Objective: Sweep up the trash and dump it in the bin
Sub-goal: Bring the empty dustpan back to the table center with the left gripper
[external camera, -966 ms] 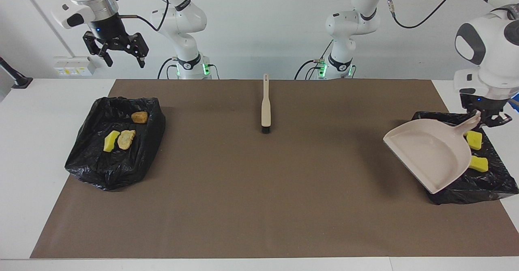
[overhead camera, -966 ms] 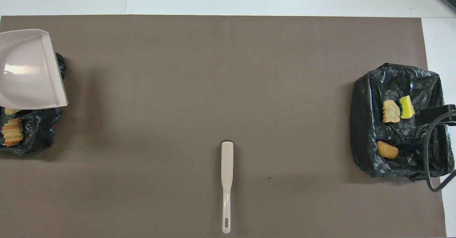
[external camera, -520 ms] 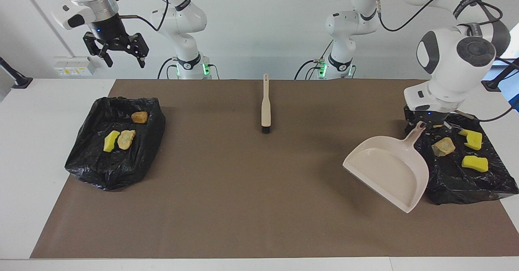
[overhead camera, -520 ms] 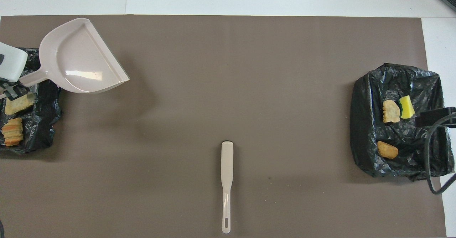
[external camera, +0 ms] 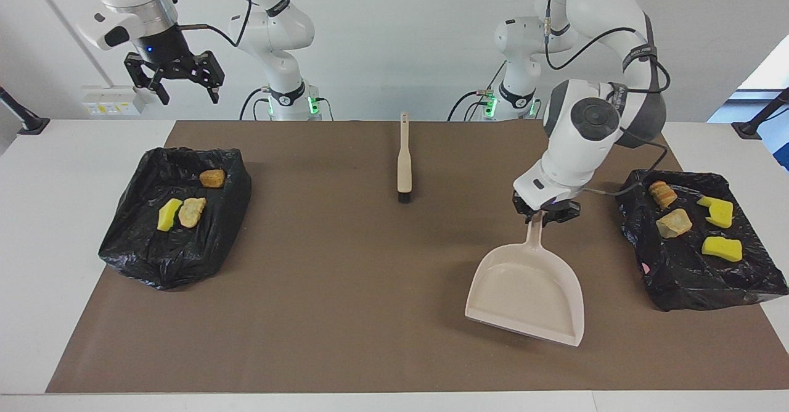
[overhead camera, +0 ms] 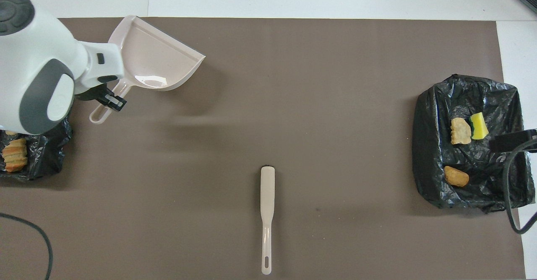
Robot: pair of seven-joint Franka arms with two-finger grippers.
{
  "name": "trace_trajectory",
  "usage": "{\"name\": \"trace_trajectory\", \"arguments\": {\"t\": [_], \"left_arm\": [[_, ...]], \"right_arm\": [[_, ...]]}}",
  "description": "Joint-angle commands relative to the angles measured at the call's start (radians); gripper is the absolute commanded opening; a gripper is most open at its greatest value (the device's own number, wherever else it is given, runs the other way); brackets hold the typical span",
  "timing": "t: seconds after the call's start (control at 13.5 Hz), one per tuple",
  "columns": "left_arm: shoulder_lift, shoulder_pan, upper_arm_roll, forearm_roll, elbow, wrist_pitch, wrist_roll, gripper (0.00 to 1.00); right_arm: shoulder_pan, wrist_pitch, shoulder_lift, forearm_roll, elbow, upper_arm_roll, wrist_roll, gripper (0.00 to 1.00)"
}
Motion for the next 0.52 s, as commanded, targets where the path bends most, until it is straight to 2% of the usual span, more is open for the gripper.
{"name": "trace_trajectory", "arguments": {"t": [0.0,0.15,0.45], "left_arm": [[0.046,-0.044,-0.038,-0.009,0.025,0.045,-0.213,0.0],[0.055,-0.081,-0.068,-0.009,0.029,0.078,-0.337,0.0],[0.09,-0.136,-0.099,-0.006,0.066,0.114,-0.46,0.0]], "right_arm": [[-0.008,0.005,-0.014,-0.015,-0.017,0.005,0.001,1.0],[-0.007,0.005,-0.014,-0.011,-0.017,0.005,0.004,1.0],[-0.007,0.005,-0.014,-0.01,-0.019,0.005,0.004,1.0]]}}
